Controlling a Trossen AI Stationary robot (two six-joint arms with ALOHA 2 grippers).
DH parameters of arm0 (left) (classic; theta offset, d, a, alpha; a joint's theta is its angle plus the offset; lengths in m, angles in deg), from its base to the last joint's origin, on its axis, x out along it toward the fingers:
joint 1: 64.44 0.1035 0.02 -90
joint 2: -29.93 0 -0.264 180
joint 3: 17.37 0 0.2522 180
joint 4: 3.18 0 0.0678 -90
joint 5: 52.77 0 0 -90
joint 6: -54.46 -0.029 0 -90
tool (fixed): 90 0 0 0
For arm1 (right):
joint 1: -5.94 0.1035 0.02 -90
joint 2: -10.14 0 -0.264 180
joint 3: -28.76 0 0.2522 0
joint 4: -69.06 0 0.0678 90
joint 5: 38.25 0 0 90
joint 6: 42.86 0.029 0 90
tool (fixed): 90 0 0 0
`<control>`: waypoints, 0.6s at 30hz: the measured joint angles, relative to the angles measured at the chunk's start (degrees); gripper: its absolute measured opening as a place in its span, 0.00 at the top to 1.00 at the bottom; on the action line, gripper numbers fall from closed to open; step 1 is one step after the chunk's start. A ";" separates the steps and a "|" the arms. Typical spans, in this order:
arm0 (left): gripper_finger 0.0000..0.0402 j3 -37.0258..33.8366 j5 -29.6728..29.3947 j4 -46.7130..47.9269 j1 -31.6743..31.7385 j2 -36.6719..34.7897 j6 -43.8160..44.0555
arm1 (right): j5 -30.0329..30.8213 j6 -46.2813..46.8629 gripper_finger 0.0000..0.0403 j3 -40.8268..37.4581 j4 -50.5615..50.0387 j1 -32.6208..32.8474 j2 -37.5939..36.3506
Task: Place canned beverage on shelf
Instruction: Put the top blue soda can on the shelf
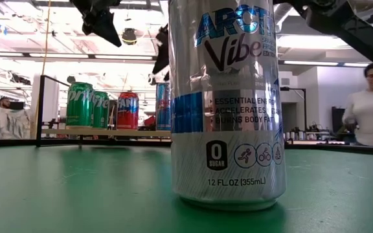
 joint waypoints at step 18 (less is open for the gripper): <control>1.00 0.00 0.86 -4.46 0.24 1.87 -1.05 | 0.27 0.70 0.15 -1.12 -7.56 -1.11 -11.67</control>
